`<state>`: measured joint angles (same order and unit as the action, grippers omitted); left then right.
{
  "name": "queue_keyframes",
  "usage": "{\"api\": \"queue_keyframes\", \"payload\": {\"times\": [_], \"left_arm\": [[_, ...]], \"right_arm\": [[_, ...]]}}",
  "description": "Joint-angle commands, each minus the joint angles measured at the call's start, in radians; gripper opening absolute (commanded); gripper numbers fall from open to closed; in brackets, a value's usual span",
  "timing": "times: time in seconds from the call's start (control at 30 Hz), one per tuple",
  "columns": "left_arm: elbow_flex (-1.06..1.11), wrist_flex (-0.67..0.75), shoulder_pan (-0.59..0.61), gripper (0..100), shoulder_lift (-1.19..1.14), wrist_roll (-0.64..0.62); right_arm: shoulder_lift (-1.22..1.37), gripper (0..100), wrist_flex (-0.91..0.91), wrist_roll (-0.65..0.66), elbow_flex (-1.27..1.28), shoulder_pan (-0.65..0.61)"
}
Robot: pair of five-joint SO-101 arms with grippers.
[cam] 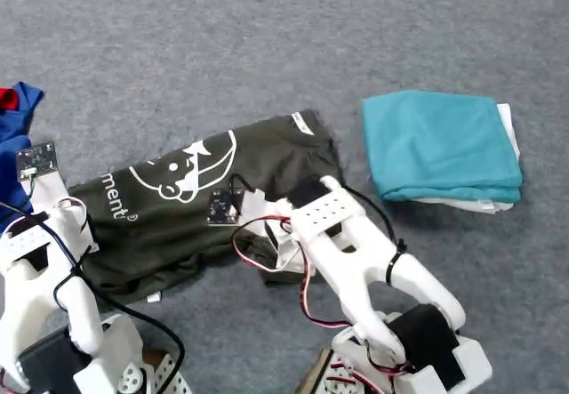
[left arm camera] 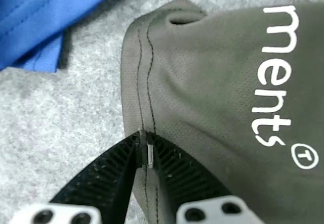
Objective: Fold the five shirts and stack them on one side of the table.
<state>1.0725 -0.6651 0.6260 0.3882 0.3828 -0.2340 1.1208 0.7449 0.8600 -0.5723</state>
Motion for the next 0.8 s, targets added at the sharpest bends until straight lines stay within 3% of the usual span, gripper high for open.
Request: {"api": "queue_keyframes", "payload": {"times": [0.0, 0.37, 0.77], "left_arm": [[-0.009, 0.014, -0.008, 2, 0.024, 0.003], [-0.009, 0.014, -0.006, 2, 0.024, 0.003], [-0.009, 0.014, -0.006, 2, 0.024, 0.003]], "right_arm": [[0.042, 10.6, -0.017, -0.008, 0.004, -0.012], [0.156, 10.6, -0.075, 0.008, -0.024, 0.019], [0.021, 10.6, 0.091, 0.032, -0.082, 0.021]]}}
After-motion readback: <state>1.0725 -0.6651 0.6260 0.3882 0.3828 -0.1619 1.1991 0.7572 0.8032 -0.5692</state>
